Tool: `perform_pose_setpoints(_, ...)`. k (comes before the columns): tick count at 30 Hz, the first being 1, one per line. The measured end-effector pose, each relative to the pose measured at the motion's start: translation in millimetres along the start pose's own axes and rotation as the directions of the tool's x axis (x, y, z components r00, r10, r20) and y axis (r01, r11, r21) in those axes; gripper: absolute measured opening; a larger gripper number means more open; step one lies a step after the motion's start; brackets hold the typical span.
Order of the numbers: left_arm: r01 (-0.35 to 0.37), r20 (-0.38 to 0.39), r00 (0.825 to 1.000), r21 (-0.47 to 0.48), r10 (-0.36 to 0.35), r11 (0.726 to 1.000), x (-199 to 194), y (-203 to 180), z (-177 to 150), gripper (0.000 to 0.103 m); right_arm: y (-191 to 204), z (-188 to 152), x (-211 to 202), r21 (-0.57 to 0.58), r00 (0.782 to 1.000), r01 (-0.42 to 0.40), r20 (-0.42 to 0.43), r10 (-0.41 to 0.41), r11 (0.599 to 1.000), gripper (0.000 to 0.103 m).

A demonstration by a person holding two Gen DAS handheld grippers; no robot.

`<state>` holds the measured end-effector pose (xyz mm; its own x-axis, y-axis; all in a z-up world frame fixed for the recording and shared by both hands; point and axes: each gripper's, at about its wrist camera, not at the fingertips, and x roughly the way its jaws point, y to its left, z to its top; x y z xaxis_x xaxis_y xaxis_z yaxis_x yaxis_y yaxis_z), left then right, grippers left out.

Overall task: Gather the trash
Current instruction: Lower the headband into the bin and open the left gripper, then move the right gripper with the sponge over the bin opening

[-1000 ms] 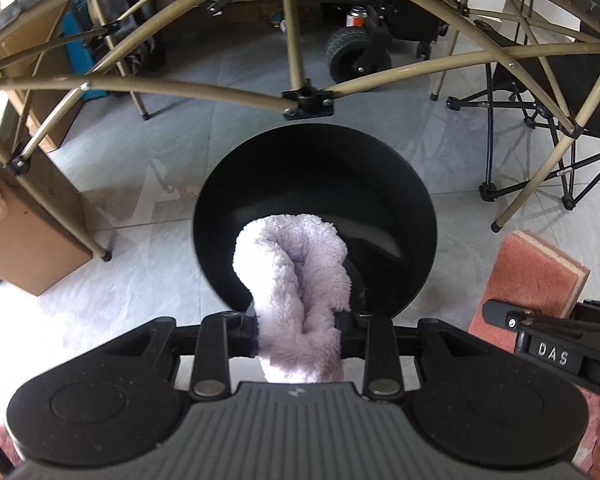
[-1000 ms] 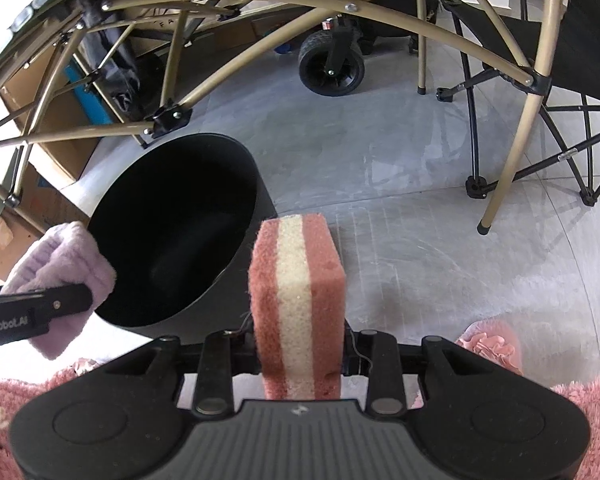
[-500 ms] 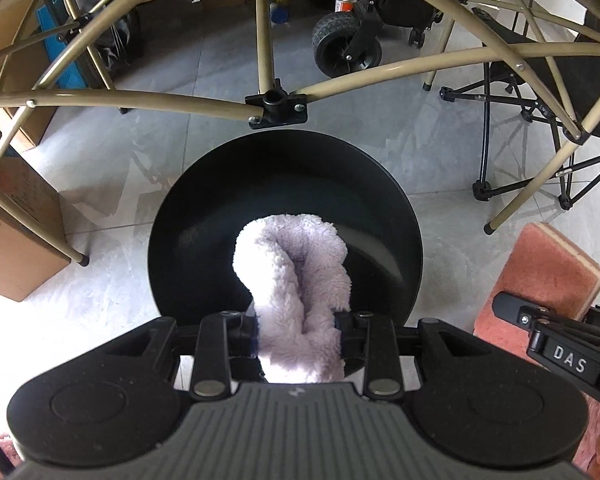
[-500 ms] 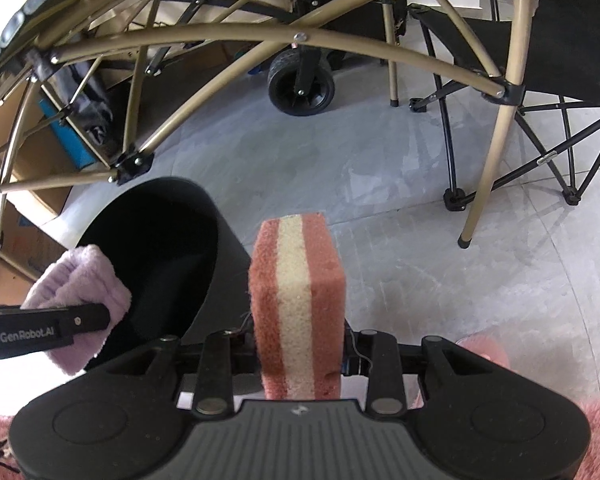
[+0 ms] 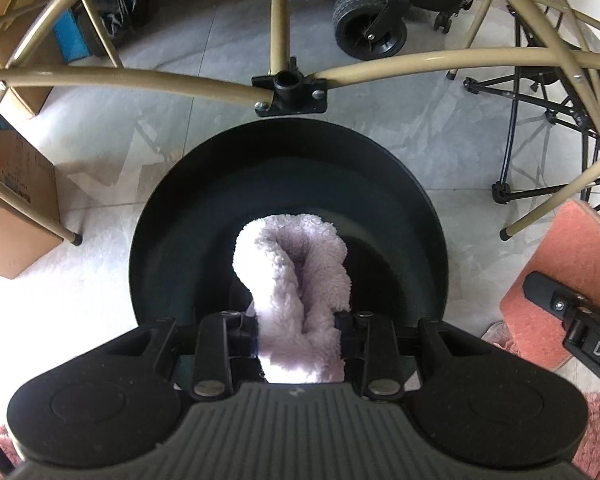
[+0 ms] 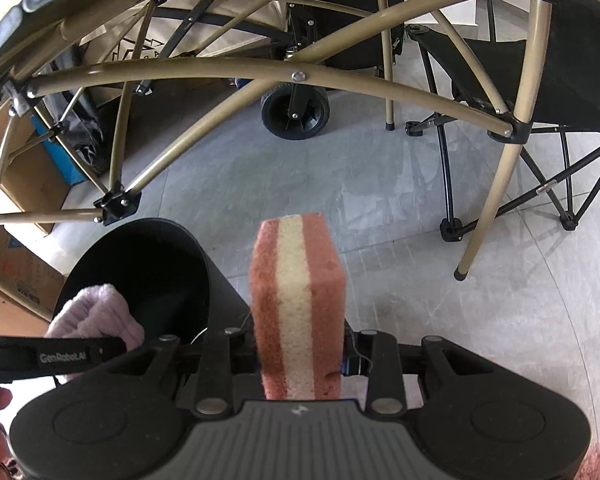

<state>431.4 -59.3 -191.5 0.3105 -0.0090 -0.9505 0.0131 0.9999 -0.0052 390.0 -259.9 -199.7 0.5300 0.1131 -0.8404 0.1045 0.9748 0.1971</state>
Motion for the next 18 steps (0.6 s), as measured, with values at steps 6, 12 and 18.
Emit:
perform_pose_setpoints(6, -0.002, -0.02, 1.0, -0.006, 0.001, 1.0, 9, -2, 3, 0.033, -1, 3, 11, 0.007, 1.0, 0.004, -0.026, -0.004, 1.0, 0.031)
perform_pose_setpoints(12, 0.013, -0.037, 0.999, -0.029, -0.014, 1.0, 10, -1, 3, 0.079, -3, 0, 15, 0.018, 0.999, 0.012, -0.037, -0.011, 1.0, 0.031)
perform_pose_setpoints(18, 0.012, -0.04, 0.999, -0.052, -0.014, 0.999, 9, -4, 5, 0.103, -3, -1, 13, 0.017, 0.999, 0.008, -0.032, -0.007, 1.0, 0.031)
